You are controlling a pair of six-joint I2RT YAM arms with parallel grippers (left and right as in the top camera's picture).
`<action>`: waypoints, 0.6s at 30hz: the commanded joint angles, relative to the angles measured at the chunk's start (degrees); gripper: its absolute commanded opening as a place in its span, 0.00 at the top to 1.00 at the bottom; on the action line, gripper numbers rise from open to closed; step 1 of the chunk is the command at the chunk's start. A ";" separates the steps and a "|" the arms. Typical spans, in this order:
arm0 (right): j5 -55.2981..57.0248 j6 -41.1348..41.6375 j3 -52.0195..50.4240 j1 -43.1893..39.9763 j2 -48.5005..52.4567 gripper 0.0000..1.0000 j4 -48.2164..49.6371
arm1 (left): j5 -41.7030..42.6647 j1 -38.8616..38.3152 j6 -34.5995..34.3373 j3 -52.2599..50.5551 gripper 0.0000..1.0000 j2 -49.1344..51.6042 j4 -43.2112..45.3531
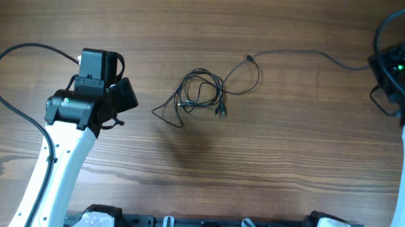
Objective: Untangle cables
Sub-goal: 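Pull the grasped cable with the right gripper toward the upper right, then release the cable and bring the right gripper back toward the pile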
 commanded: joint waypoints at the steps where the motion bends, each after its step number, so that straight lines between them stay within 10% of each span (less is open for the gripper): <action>1: 5.16 -9.79 0.22 -0.02 5.14 0.95 -0.90 | -0.74 0.28 0.83 0.17 0.49 0.00 0.02; 4: 4.92 -9.75 0.22 -0.02 7.48 0.92 -0.81 | -0.74 0.28 0.83 0.17 0.49 0.00 -0.20; 10: -5.75 -11.85 0.22 0.11 8.28 0.30 -1.31 | -0.74 0.28 0.83 0.17 0.49 0.02 -0.37; 18: -25.99 -26.71 0.20 5.92 8.85 0.26 -1.14 | -0.72 0.28 0.59 0.17 0.49 0.00 -0.39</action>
